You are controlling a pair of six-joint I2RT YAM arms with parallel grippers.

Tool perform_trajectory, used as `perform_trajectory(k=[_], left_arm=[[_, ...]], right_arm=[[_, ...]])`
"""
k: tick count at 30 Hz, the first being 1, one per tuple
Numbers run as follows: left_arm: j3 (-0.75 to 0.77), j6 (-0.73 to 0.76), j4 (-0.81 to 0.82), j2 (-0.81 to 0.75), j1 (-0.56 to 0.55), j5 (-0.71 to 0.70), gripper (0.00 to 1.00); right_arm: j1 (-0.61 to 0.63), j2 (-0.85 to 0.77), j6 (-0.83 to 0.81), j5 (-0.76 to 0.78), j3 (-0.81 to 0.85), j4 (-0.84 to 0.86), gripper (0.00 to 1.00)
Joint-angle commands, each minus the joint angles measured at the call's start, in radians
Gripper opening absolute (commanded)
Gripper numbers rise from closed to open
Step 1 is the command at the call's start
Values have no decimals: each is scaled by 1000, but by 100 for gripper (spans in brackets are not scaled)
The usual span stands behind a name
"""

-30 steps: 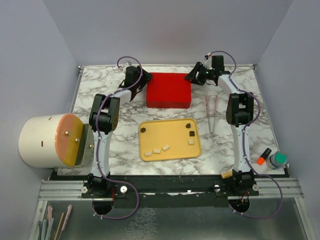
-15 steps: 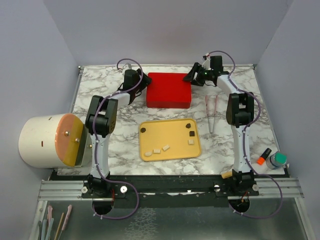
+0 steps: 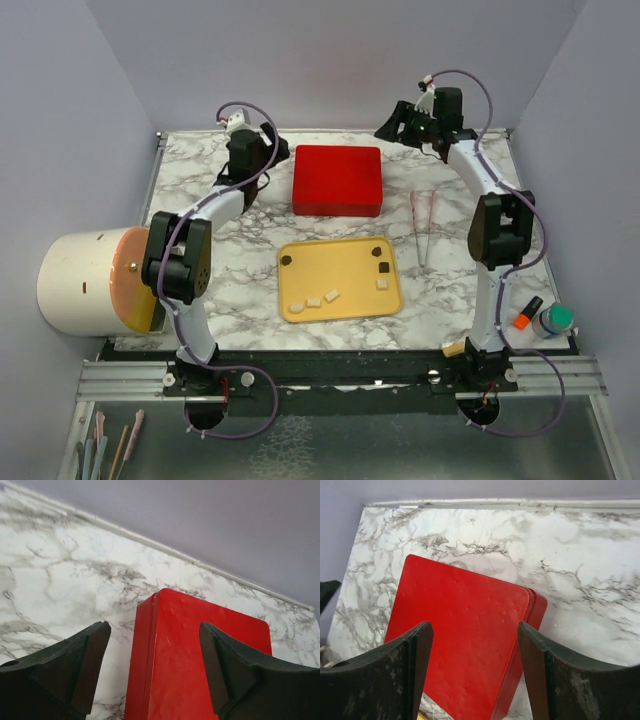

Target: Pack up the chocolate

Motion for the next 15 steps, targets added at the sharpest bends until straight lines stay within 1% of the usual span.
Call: perform_trajectory(k=[1, 4, 6, 7, 11, 15], left_arm=[[-115, 185, 117, -180, 6, -67, 81], [-228, 301, 199, -302, 4, -79, 81], [-314, 390, 254, -380, -1, -83, 81], [-355, 426, 276, -416, -2, -81, 81], [-500, 517, 335, -522, -9, -79, 85], [-630, 559, 401, -598, -9, -93, 85]], right_arm=[[0, -195, -106, 171, -163, 130, 74], [1, -354, -191, 290, -361, 242, 74], [2, -461, -245, 387, -522, 320, 74], [2, -511, -270, 450, -578, 342, 77], [3, -635, -350, 581, -738, 346, 78], [3, -737, -357, 676, -901, 400, 83]])
